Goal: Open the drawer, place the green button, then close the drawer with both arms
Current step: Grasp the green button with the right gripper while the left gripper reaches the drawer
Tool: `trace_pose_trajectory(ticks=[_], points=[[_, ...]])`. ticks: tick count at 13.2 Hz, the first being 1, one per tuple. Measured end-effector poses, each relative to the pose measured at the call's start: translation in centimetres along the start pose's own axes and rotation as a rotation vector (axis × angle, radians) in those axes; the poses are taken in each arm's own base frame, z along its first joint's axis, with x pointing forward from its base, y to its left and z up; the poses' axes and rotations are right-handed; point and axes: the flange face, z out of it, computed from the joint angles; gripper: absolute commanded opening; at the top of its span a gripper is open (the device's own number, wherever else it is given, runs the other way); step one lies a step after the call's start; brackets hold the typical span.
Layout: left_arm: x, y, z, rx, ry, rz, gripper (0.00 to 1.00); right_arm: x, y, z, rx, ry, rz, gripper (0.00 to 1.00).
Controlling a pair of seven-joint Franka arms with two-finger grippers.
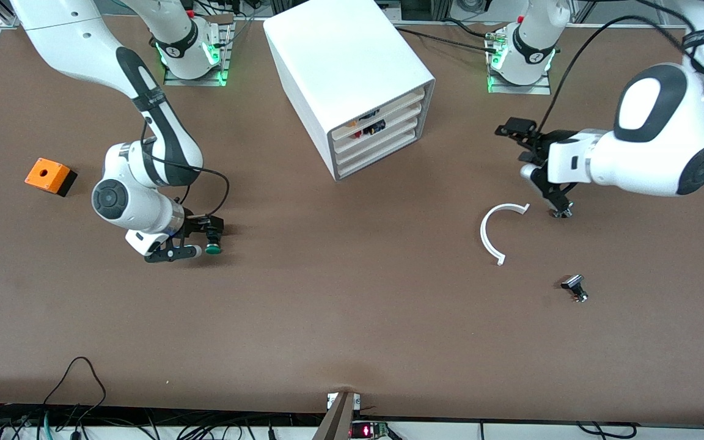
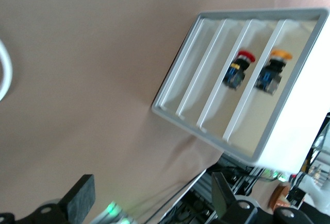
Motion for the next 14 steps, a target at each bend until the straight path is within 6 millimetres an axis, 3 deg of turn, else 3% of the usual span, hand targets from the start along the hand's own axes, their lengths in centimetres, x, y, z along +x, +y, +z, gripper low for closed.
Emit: trace_pose_trajectory(ticks=[4,5,7,9,11,13,14], points=[[3.7,0.9,6.8,-0.011,0.035,0.028,0.99,-0.1,-1.2,1.2,-0.002,-0.007,-0.02,0.95],[4.8,1.3,8.4,-0.004,0.041,0.041,0.99,-0.1,-1.0,1.2,-0.003,-0.007,-0.017,0.88],[5.9,1.4,11.1,-0.02,0.06,0.045,0.99,-0.1,-0.7,1.3,-0.006,-0.008,-0.013,0.58],[5.9,0.5,13.5,-0.102,0.109,0.063,0.98,-0.1,-0.6,1.4,-0.006,-0.009,-0.014,0.3],[5.3,-0.9,16.1,-0.207,0.176,0.049,0.95,-0.1,-0.6,1.4,-0.006,-0.009,-0.015,0.11],[4.6,-2.3,19.7,-0.288,0.199,0.048,0.82,-0.1,-0.6,1.4,-0.006,-0.009,-0.016,0.05],[4.4,-3.0,21.3,-0.308,0.191,0.061,0.69,-0.1,-0.6,1.4,-0.006,-0.009,-0.016,0.0]])
